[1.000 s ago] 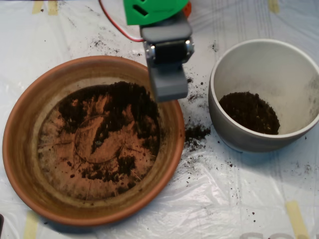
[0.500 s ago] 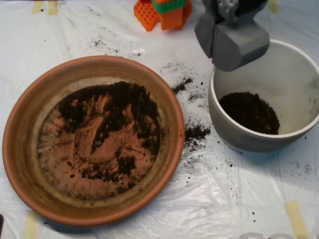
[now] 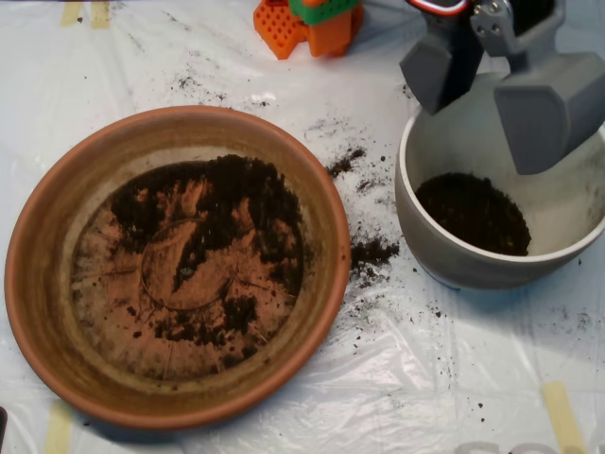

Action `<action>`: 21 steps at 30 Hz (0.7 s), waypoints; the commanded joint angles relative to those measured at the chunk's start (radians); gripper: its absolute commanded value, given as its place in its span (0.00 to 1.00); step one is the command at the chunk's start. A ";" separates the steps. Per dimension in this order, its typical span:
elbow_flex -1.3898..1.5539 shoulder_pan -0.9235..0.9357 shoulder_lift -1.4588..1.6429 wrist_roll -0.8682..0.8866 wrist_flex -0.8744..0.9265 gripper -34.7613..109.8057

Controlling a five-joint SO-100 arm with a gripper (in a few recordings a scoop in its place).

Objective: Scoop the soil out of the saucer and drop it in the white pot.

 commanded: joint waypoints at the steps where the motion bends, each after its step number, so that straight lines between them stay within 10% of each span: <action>1: -0.002 -0.005 0.038 -0.006 -0.006 0.45; 21: 0.172 0.554 0.089 0.015 -0.124 0.48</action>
